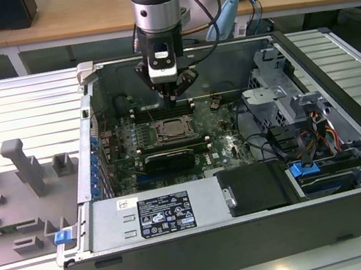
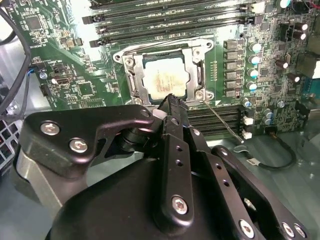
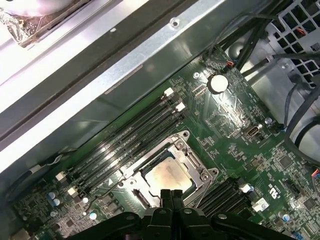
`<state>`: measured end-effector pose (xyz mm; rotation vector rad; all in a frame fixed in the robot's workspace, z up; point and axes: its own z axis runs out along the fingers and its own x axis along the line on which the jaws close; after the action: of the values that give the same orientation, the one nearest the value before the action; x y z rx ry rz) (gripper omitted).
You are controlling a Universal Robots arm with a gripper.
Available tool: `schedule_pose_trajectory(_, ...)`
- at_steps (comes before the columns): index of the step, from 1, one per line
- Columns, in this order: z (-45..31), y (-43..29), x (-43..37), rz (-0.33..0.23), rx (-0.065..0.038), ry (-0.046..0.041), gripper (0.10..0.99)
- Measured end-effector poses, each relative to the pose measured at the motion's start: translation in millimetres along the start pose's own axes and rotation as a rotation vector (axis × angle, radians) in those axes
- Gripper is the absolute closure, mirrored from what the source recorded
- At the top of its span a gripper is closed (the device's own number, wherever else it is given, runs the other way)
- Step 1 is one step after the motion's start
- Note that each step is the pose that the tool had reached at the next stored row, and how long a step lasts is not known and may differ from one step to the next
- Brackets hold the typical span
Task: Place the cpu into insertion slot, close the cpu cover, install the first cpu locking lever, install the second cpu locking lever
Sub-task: 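Install the first cpu locking lever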
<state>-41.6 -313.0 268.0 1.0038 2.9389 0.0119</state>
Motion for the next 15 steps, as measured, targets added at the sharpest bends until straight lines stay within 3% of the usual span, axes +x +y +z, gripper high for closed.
schedule_pose_trajectory(8,0.9,0.3,0.2,-0.131,-0.004,0.0025,0.980)
schedule_pose_trajectory(15,1.9,0.3,0.2,-0.187,-0.006,0.0035,0.980)
